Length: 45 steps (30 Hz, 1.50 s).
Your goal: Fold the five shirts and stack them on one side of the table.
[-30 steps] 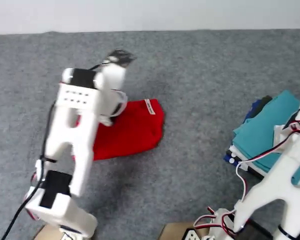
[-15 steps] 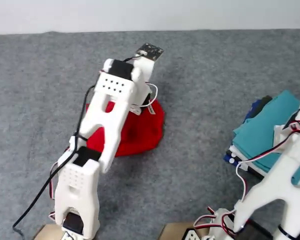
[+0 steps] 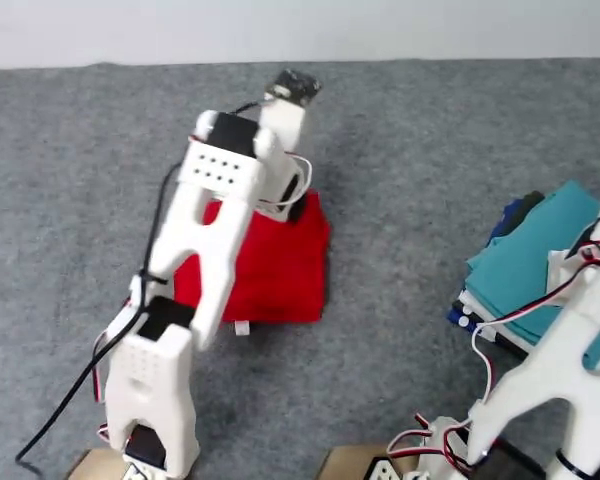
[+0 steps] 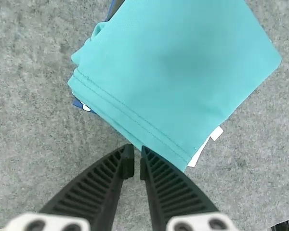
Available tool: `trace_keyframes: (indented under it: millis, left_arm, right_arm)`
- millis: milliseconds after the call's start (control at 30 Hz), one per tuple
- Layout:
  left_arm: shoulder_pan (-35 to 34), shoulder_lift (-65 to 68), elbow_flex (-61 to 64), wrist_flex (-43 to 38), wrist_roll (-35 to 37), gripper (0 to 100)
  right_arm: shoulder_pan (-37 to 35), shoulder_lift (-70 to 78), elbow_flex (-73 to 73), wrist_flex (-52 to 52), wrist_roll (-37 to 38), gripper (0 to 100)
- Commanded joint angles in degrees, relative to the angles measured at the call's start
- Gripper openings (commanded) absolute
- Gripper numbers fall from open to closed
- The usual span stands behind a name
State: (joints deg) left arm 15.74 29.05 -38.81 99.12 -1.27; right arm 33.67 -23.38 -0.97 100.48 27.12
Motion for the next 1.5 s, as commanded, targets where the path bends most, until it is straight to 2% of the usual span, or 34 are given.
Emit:
trace_keyframes:
  millis: [0, 133, 300, 500, 667, 800, 1000, 1100, 1300, 1467]
  left_arm:
    - [-3.08, -8.18, 0.57, 1.49, -1.76, 19]
    - [-7.82, -13.8, 9.36, 1.49, -2.11, 17]
    - [-16.26, -22.07, 20.7, 1.49, -7.82, 0]
    - [-31.03, -34.55, 30.37, 1.41, -8.09, 0]
    - [-35.52, -40.97, 38.99, 1.23, -11.87, 0]
    - [-41.23, -43.43, 43.21, 1.23, -12.66, 0]
    - [-50.11, -45.8, 45.58, 1.23, -13.01, 0]
    - [-52.92, -47.03, 47.08, 1.23, -13.1, 0]
    - [-53.71, -50.02, 52.35, -1.58, -13.1, 0]
    - [-53.63, -52.84, 56.4, -4.31, -13.1, 0]
  right_arm:
    - [-0.66, -1.63, -0.18, 0.22, 0.09, 3.7]
    - [-3.12, -1.63, -0.18, 0.48, 0.09, 3.6]
    - [-12.53, -1.63, 2.37, 0.48, -0.18, 3.6]
    - [-27.65, -1.54, 6.42, -0.22, -8.79, 3.5]
    - [-40.57, 0.92, 11.96, -7.96, -14.15, 3.5]
    - [-47.08, 7.25, 13.27, -16.22, -18.11, 3.5]
    - [-52.18, 18.07, 9.58, -24.22, -22.68, 4.1]
    - [-53.76, 23.96, 4.22, -24.31, -26.2, 10.3]
    - [-57.63, 35.3, -7.38, -24.13, -41.93, 32.8]
    - [-60.7, 43.91, -15.47, -24.13, -43.16, 33.5]
